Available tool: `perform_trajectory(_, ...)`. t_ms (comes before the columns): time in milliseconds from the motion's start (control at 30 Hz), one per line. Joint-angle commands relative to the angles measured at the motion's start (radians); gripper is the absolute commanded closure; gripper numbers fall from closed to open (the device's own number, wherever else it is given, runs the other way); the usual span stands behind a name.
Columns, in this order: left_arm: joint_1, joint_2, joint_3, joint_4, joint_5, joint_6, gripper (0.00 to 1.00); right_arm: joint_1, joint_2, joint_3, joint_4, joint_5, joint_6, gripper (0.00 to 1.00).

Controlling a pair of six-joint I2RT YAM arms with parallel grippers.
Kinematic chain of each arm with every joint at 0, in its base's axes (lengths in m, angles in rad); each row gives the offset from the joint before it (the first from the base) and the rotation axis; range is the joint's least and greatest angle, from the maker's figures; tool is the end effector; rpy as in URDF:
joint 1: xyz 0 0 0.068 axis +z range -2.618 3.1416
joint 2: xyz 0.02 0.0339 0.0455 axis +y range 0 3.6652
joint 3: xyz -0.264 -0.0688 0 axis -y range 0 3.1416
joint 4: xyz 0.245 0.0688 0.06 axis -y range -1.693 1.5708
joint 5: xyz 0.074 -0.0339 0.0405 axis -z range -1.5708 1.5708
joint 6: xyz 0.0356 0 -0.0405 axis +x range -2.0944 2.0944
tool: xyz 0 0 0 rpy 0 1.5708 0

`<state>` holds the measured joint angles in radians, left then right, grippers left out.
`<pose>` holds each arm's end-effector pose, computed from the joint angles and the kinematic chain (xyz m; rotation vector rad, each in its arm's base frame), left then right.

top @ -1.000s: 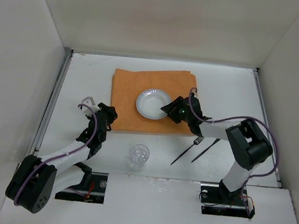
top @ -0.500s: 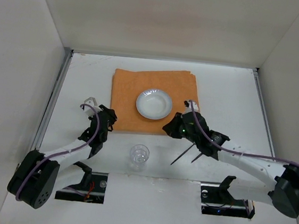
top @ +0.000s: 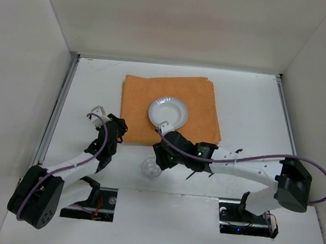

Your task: Set the dinner table for one person

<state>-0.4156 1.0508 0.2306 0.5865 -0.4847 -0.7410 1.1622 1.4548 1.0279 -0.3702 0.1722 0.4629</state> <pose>0.1919 -0.0666 0.1799 -0.6246 1.6821 -0.3958 0.1302 0.2853 0.2509 -0.7520 2.3118 0.5744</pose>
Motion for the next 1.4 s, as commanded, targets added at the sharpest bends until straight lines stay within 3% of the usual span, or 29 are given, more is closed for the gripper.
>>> perform_trajectory(0, 0.01, -0.035, 0.012, 0.024, -0.012, 0.006, 0.66, 0.029, 0.006, 0.06, -0.058, 0.003, -0.052, 0.49)
perform_trajectory(233, 0.008, -0.054, 0.006, 0.019, -0.017, 0.003, 0.65, 0.047, 0.047, 0.066, -0.05, -0.025, -0.046, 0.53)
perform_trajectory(367, 0.016, -0.04, 0.013, 0.019, -0.019, 0.003, 0.64, 0.047, 0.107, 0.084, -0.049, -0.016, -0.047, 0.64)
perform_trajectory(567, 0.014, -0.063, 0.006, 0.024, -0.023, 0.006, 0.64, 0.047, 0.135, 0.115, -0.047, 0.009, -0.044, 0.9)
perform_trajectory(667, 0.015, -0.07, 0.001, 0.019, -0.012, 0.003, 0.64, 0.035, 0.078, 0.133, -0.041, 0.02, -0.047, 0.93)
perform_trajectory(800, 0.014, -0.077, 0.001, 0.022, -0.019, 0.005, 0.64, -0.089, -0.031, 0.152, 0.005, -0.006, -0.041, 0.94)
perform_trajectory(967, 0.001, -0.066, 0.009, 0.025, -0.003, 0.002, 0.64, -0.368, -0.027, 0.188, 0.111, -0.062, -0.066, 0.93)
perform_trajectory(1133, -0.008, -0.067, 0.012, 0.018, 0.017, 0.0, 0.64, -0.638, 0.177, 0.378, 0.113, -0.062, -0.078, 0.93)
perform_trajectory(1367, -0.027, -0.066, 0.022, 0.013, 0.035, 0.006, 0.64, -0.822, 0.495, 0.753, -0.054, -0.033, -0.076, 0.94)
